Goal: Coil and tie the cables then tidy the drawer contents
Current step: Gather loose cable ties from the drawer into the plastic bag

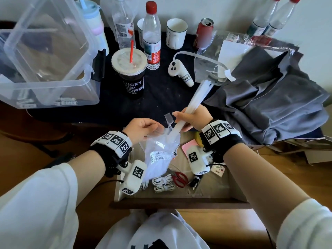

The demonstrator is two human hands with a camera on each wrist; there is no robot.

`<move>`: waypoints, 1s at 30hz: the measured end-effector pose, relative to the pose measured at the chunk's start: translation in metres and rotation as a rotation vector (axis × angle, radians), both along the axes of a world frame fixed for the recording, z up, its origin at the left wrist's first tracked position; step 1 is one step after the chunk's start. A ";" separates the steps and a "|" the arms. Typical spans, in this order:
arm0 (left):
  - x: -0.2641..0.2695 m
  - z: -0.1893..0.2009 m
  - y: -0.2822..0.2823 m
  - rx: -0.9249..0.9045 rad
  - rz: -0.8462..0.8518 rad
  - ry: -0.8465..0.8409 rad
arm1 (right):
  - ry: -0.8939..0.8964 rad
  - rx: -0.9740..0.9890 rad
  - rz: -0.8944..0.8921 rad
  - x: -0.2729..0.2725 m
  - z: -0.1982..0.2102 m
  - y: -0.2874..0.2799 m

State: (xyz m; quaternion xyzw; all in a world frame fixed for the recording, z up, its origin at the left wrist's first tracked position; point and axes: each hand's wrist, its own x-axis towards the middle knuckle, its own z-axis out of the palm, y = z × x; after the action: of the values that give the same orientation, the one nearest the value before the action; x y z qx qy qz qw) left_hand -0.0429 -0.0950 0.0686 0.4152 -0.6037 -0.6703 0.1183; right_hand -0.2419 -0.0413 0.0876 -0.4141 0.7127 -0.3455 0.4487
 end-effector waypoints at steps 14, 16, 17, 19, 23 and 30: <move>0.012 -0.006 0.012 0.128 0.009 0.057 | 0.128 -0.065 0.005 0.025 -0.010 0.008; 0.011 -0.008 0.015 0.119 -0.096 0.042 | 0.109 -0.066 -0.024 0.024 -0.008 0.009; 0.011 -0.009 0.017 0.107 -0.131 0.033 | 0.103 -0.066 -0.038 0.023 -0.007 0.009; 0.009 -0.008 0.021 0.099 -0.124 0.024 | 0.090 -0.073 -0.076 0.019 -0.006 0.009; 0.006 -0.006 0.023 0.130 -0.071 0.032 | 0.048 -0.086 -0.144 0.010 -0.009 0.008; 0.009 -0.013 0.026 0.169 -0.031 0.014 | 0.123 0.048 0.118 0.032 -0.026 0.019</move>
State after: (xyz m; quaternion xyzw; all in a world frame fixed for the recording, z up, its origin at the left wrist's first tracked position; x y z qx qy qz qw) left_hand -0.0339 -0.0687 0.0555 0.4097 -0.5506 -0.7233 0.0766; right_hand -0.2095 -0.0222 0.0616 -0.4651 0.7212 -0.2752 0.4334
